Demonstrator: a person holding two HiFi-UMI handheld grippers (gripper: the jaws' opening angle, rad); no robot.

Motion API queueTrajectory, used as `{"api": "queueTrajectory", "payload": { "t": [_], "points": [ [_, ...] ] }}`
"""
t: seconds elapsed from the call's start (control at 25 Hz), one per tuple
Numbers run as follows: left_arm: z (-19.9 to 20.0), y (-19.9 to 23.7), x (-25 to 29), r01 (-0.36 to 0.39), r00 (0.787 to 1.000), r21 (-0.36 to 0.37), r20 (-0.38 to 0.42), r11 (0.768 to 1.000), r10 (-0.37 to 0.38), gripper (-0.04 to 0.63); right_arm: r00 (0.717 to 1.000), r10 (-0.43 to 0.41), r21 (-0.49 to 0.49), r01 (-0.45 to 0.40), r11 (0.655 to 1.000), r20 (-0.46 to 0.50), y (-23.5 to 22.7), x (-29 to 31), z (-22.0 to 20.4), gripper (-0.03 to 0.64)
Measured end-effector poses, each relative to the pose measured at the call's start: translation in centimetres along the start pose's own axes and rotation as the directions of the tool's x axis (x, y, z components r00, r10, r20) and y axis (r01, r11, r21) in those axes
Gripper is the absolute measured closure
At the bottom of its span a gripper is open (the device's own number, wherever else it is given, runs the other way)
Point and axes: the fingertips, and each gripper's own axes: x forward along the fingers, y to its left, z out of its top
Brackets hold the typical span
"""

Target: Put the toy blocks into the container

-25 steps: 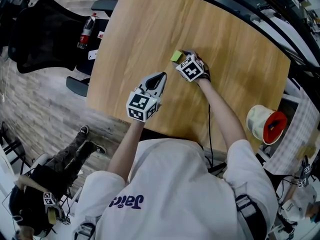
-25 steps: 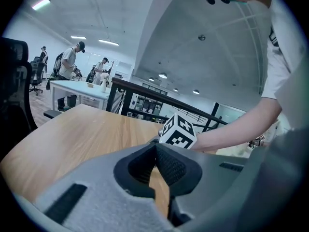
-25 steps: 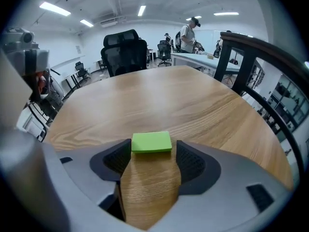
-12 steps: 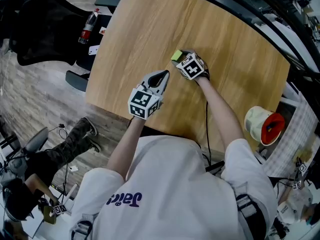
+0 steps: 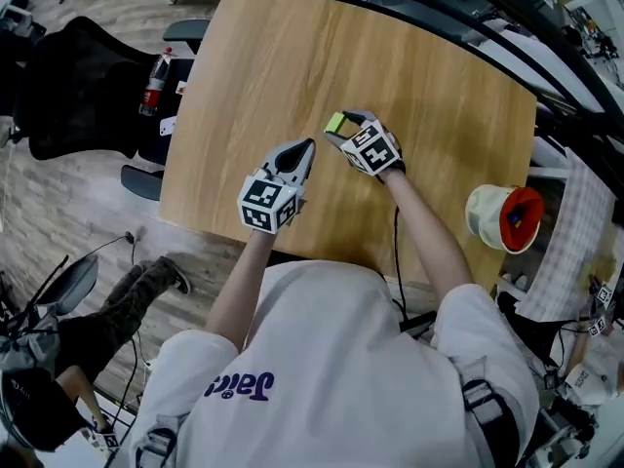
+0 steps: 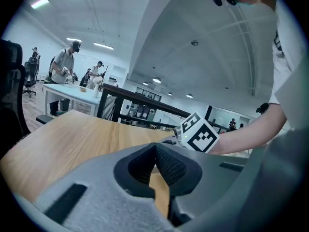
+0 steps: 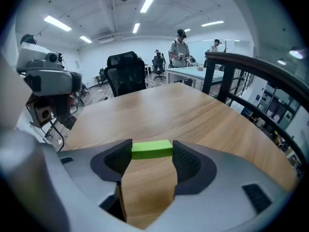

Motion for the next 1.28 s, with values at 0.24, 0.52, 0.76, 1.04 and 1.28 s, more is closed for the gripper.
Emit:
{"api": "queueTrajectory", "payload": {
  "t": [0.24,0.52,0.76,1.04,1.28],
  "points": [
    [-0.1,-4.1,2.0,0.104,0.994,0.05,-0.018,0.993,-0.103,0.589,0.994,-0.087,0.046,0.084,0.995,0.068,-0.4,-7.2,-2.1,0.348],
    [-1.9,-10.5,6.0,0.286,0.957,0.121,-0.076,0.951,-0.278,0.589,0.966,-0.226,0.124,0.21,0.97,0.128,-1.7,-15.5,-6.1,0.348],
    [-1.9,-18.7,9.4,0.445,0.895,0.172,-0.123,0.879,-0.429,0.589,0.931,-0.338,0.183,0.312,0.932,0.139,-2.9,-25.3,-10.2,0.348],
    [-3.4,-26.5,12.6,0.574,0.818,0.194,-0.19,0.796,-0.543,0.589,0.894,-0.443,0.224,0.42,0.88,0.064,-4.3,-36.4,-17.3,0.348],
    [-4.3,-32.5,14.7,0.654,0.756,0.204,-0.226,0.729,-0.615,0.589,0.867,-0.497,0.253,0.485,0.837,-0.016,-6.3,-43.5,-23.3,0.348]
  ]
}}
